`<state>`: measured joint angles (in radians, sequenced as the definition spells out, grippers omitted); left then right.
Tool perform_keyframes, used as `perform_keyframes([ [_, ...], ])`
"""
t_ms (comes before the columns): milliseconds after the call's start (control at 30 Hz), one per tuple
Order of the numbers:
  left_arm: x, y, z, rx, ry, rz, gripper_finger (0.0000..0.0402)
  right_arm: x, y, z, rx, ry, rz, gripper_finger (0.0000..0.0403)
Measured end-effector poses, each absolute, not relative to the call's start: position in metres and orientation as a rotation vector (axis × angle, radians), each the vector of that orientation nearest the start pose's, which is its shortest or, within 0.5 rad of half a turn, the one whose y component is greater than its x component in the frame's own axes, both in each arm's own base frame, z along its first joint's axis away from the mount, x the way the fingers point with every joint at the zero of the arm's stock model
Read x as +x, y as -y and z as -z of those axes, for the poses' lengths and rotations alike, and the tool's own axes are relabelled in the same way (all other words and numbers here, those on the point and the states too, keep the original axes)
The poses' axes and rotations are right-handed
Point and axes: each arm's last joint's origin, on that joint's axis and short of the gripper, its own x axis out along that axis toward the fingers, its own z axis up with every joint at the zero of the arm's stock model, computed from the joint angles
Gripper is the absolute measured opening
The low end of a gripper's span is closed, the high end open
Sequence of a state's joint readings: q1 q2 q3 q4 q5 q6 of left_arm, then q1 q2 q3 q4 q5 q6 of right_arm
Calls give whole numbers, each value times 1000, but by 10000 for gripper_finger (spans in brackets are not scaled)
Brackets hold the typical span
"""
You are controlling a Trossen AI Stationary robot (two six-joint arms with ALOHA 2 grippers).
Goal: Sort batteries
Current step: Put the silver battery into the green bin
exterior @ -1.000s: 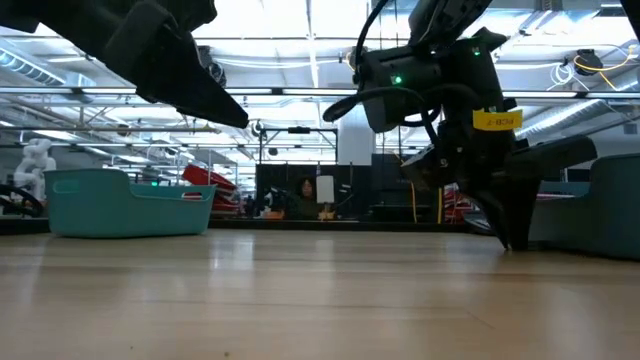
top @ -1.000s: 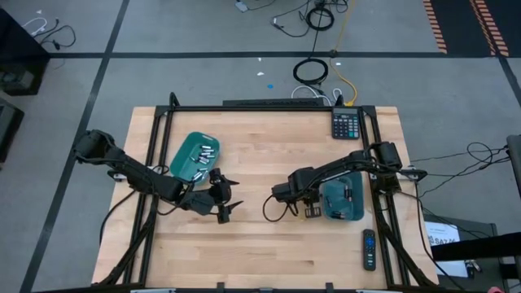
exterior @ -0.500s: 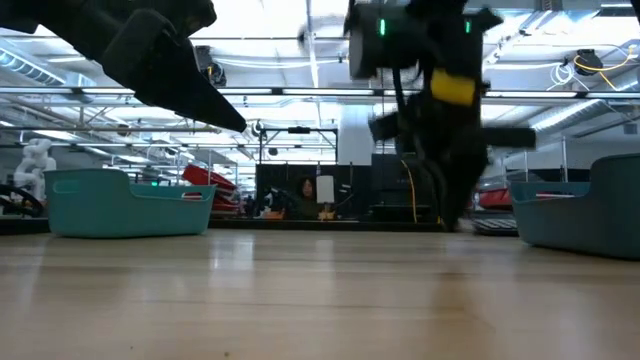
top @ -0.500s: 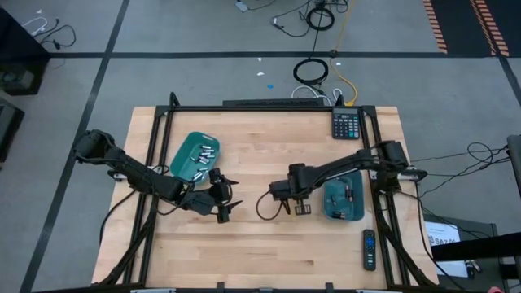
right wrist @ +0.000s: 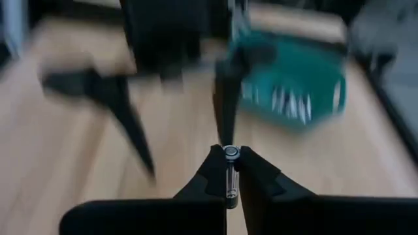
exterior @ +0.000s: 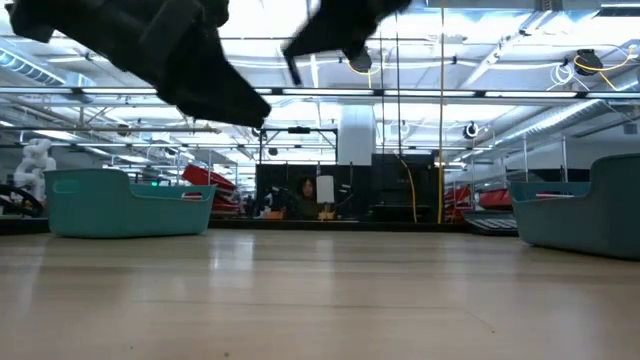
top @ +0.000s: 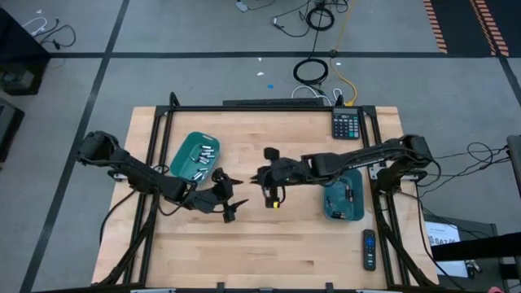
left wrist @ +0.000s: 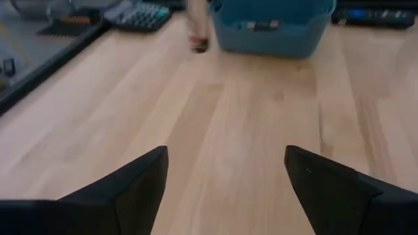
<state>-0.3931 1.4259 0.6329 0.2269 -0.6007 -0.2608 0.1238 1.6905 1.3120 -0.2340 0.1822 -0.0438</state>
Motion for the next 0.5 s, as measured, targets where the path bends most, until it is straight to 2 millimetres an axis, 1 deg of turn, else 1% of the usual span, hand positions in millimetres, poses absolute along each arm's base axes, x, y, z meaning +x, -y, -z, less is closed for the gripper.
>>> perform_keyframes([
  [67,264,92,-183,34,-427,-252,318,383,-43,-283,-155,-518,31,3],
  [133,270,94,-184,56,-372,-238,318,387,-44,-282,-170,-487,29,3],
  [200,274,95,-188,78,-318,-234,318,387,-44,-280,-172,-490,29,3],
  [267,275,95,-191,100,-280,-248,318,388,-47,-282,-170,-466,26,3],
  [433,278,94,-199,119,-205,-274,316,385,-59,-285,-170,-458,-11,3],
  [500,279,92,-200,122,-202,-277,310,384,-63,-284,-174,-463,-18,3],
])
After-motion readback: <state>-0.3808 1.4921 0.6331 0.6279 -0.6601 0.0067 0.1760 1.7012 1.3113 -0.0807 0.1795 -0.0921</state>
